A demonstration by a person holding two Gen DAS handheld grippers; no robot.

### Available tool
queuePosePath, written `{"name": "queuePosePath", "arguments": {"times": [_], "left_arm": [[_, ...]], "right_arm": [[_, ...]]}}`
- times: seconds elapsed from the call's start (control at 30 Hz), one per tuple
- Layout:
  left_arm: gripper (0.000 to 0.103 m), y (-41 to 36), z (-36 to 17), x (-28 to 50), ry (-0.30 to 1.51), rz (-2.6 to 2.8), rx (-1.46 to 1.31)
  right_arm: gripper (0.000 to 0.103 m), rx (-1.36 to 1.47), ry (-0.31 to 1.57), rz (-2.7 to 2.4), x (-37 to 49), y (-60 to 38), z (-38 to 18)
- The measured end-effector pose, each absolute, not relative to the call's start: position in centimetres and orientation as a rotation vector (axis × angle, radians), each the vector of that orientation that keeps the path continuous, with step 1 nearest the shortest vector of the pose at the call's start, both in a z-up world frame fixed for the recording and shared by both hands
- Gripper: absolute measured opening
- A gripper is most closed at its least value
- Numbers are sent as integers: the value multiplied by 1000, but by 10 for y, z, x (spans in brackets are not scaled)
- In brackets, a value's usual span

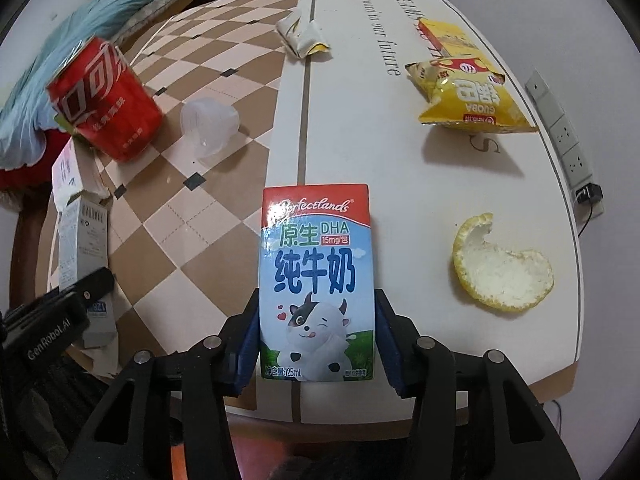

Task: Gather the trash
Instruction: 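Carry both boxes over the wastebasket and open both tools to drop them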

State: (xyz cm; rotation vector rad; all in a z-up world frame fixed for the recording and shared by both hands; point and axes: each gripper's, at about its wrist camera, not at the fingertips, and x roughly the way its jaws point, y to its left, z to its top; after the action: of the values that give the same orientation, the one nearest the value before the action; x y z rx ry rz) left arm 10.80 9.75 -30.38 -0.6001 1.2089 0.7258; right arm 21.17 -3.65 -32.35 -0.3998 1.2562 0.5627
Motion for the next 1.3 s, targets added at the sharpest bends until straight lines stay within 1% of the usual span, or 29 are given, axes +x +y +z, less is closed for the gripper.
{"name": "queuePosePath", "arguments": {"times": [0.2, 0.27, 0.4, 0.6, 0.7, 0.8, 0.93, 1.03, 1.13, 1.3], "left_arm": [[32, 104, -303, 105, 1186, 726, -590], [32, 102, -292, 100, 1164, 728, -569], [32, 103, -262, 92, 1099, 719, -549], [32, 117, -209, 63, 984, 721, -522], [32, 135, -178, 40, 923, 737, -517], [32, 161, -148, 13, 871, 764, -519], [32, 200, -127, -21, 846, 806, -522], [32, 246, -130, -50, 857, 853, -543], [32, 289, -151, -74, 875, 896, -599], [32, 376, -225, -103, 953, 902, -768]], "right_arm": [[52, -350, 1273, 575, 214, -46, -324], [52, -326, 1271, 599, 217, -49, -318], [52, -316, 1218, 640, 212, -52, -297], [51, -276, 1137, 770, 186, -43, -248], [51, -251, 1096, 855, 165, -27, -220], [51, -228, 1064, 957, 141, 10, -193], [51, -208, 1066, 1082, 111, 66, -178], [51, -231, 1098, 1155, 88, 122, -185], [51, -272, 1143, 1198, 67, 182, -210], [51, -371, 1235, 1235, 39, 282, -271]]}}
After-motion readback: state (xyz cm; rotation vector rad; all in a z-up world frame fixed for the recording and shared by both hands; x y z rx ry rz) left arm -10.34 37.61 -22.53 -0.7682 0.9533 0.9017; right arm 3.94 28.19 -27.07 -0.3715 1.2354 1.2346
